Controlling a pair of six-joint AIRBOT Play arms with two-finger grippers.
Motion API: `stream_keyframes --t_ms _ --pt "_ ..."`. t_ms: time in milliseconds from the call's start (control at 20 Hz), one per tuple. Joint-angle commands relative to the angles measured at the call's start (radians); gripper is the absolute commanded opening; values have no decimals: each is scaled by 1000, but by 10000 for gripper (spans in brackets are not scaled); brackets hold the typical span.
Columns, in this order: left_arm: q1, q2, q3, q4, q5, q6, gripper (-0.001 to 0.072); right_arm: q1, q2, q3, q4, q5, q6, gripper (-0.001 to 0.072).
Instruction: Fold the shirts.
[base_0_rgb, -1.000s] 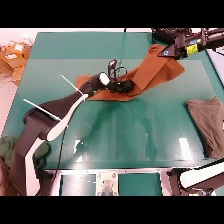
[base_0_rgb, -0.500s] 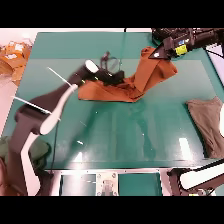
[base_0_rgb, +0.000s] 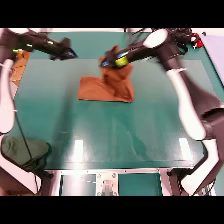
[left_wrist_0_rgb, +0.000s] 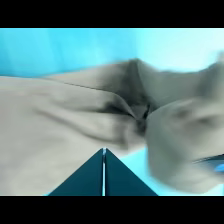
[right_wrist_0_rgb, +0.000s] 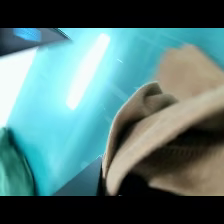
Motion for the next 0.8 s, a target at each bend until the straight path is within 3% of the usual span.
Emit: stream_keyframes --t_ms 0,50,150,250,500,550,600,650,750 --pt "119 43 5 7 -51 34 22 245 -154 0 27 -372 31 323" --pt "134 43 2 7 -61 36 22 283 -179 0 4 -416 31 374" --pt "149 43 -19 11 -62 69 22 286 -181 0 -92 -390 70 369" --pt "148 42 -37 10 -77 87 22 211 -141 0 -178 -278 158 329" --pt "148 41 -39 10 -93 86 21 -110 -35 0 -238 77 196 333" --pt "148 41 -39 10 -93 86 22 -181 -33 0 -237 138 202 358" --pt "148 41 -39 10 -93 87 22 -245 -34 -8 -237 191 219 524" --pt "148 40 -39 10 -93 87 22 -296 -34 -29 -230 219 221 587" --pt "148 40 -39 11 -92 87 22 -368 -35 -108 -196 221 221 587"
